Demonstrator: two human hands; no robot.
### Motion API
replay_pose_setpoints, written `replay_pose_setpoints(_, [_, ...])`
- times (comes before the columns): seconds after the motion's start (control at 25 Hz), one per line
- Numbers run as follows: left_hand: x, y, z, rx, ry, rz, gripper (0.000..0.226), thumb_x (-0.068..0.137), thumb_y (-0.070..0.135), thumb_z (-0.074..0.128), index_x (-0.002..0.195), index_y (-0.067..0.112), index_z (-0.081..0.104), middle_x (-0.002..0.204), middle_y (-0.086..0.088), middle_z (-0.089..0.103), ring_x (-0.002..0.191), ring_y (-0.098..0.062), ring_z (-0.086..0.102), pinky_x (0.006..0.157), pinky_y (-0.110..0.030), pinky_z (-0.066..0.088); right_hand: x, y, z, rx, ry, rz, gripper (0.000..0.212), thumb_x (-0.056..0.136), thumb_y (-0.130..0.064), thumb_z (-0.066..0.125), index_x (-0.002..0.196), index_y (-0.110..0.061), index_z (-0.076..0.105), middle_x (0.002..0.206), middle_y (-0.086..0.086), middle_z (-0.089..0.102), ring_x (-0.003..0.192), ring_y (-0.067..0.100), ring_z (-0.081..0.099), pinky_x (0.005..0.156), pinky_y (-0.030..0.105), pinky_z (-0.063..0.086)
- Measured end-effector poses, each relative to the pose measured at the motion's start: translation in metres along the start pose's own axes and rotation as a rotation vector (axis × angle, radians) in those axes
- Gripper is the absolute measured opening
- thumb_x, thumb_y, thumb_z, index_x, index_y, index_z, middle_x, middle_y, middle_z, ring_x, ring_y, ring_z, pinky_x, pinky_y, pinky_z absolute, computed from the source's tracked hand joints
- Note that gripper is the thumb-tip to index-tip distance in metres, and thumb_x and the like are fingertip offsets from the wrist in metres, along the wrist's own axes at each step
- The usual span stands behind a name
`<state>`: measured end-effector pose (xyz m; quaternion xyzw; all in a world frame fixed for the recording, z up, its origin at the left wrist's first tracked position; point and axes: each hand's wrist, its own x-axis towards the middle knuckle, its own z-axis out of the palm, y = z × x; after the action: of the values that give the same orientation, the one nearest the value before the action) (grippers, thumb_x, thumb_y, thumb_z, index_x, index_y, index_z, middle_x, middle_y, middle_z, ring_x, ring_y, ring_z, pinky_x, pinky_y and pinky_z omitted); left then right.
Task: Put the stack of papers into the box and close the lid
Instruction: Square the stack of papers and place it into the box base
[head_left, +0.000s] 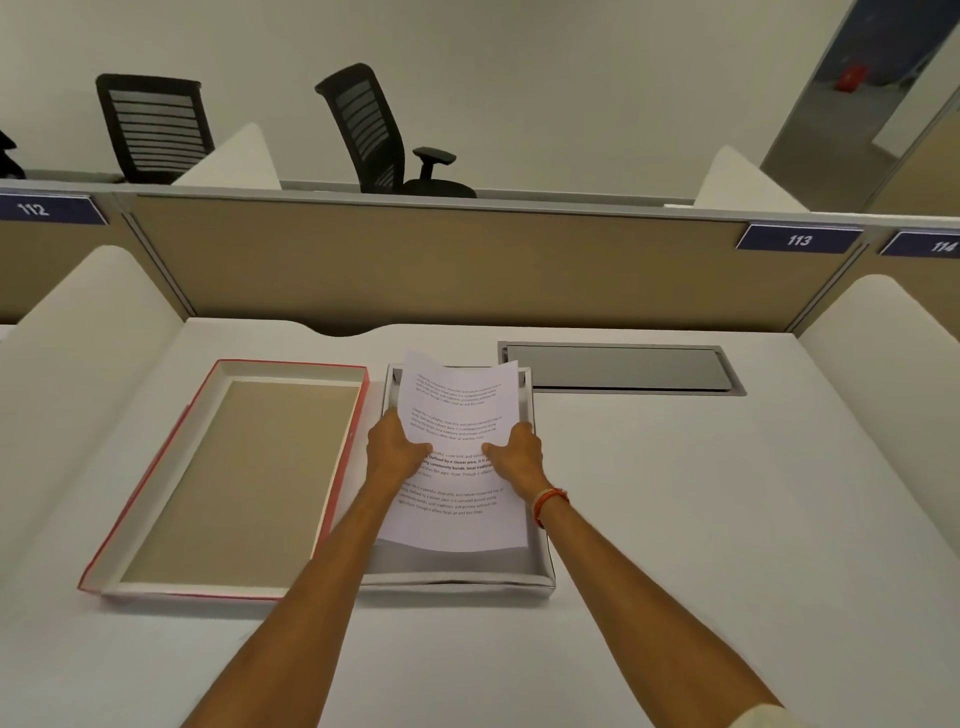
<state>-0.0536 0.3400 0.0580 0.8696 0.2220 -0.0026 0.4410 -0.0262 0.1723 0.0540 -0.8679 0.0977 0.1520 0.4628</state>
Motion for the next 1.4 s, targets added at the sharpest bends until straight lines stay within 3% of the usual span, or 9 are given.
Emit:
replay_pose_setpoints(0.16, [0.006, -0.009, 0.012, -0.048, -0.002, 0.002, 0.05, 0.078, 0.006, 0.077, 0.123, 0.003, 0.056, 0.129, -0.019, 0.063, 0.115, -0.036, 0.061, 0.084, -0.035, 0.05, 0.011, 0.009, 0.005, 0.008, -0.013, 0.032, 0.041, 0.088, -0.009, 0.065, 0.121, 0.004, 0.044, 0.129, 0.02, 0.058, 0.117, 0.034, 0.058, 0.091, 0.035, 0.053])
replay_pose_setpoints(0.36, [0.007, -0.017, 0.021, -0.082, 0.022, -0.025, 0.05, 0.08, 0.007, 0.076, 0.125, 0.004, 0.055, 0.129, -0.018, 0.062, 0.115, -0.035, 0.061, 0.078, -0.028, 0.045, 0.02, 0.016, 0.015, -0.061, -0.031, 0.03, 0.042, 0.089, -0.013, 0.065, 0.122, 0.002, 0.044, 0.129, 0.019, 0.057, 0.117, 0.033, 0.058, 0.088, 0.03, 0.05])
replay_pose_setpoints(0.6, [0.007, -0.024, 0.029, -0.087, -0.001, -0.033, 0.05, 0.081, 0.006, 0.075, 0.126, 0.004, 0.054, 0.129, -0.018, 0.062, 0.115, -0.035, 0.061, 0.077, -0.027, 0.045, 0.026, 0.025, 0.019, -0.104, -0.027, 0.05, 0.045, 0.088, -0.015, 0.067, 0.123, 0.002, 0.044, 0.13, 0.019, 0.057, 0.117, 0.034, 0.058, 0.092, 0.034, 0.051])
replay_pose_setpoints(0.8, [0.012, -0.029, 0.031, -0.084, -0.015, -0.063, 0.056, 0.08, 0.008, 0.076, 0.13, 0.004, 0.051, 0.133, -0.018, 0.059, 0.12, -0.036, 0.059, 0.093, -0.042, 0.052, 0.03, 0.025, 0.018, -0.136, -0.045, 0.059, 0.047, 0.089, -0.016, 0.065, 0.126, 0.001, 0.042, 0.132, 0.019, 0.053, 0.12, 0.034, 0.055, 0.093, 0.033, 0.049])
replay_pose_setpoints(1.08, [0.016, -0.035, 0.034, -0.085, -0.045, -0.105, 0.057, 0.081, 0.008, 0.075, 0.131, 0.004, 0.048, 0.135, -0.017, 0.058, 0.122, -0.037, 0.057, 0.097, -0.044, 0.05, 0.031, 0.028, 0.017, -0.135, -0.083, 0.073, 0.044, 0.09, -0.017, 0.065, 0.124, 0.001, 0.045, 0.131, 0.019, 0.053, 0.118, 0.033, 0.056, 0.093, 0.032, 0.049])
replay_pose_setpoints(1.4, [0.02, -0.043, 0.035, -0.068, -0.034, -0.155, 0.054, 0.076, 0.013, 0.081, 0.122, 0.001, 0.055, 0.127, -0.018, 0.063, 0.112, -0.036, 0.063, 0.087, -0.038, 0.054, 0.035, 0.025, 0.009, -0.036, -0.15, 0.166, 0.036, 0.088, -0.008, 0.066, 0.12, 0.003, 0.053, 0.125, 0.02, 0.06, 0.112, 0.035, 0.061, 0.089, 0.033, 0.051])
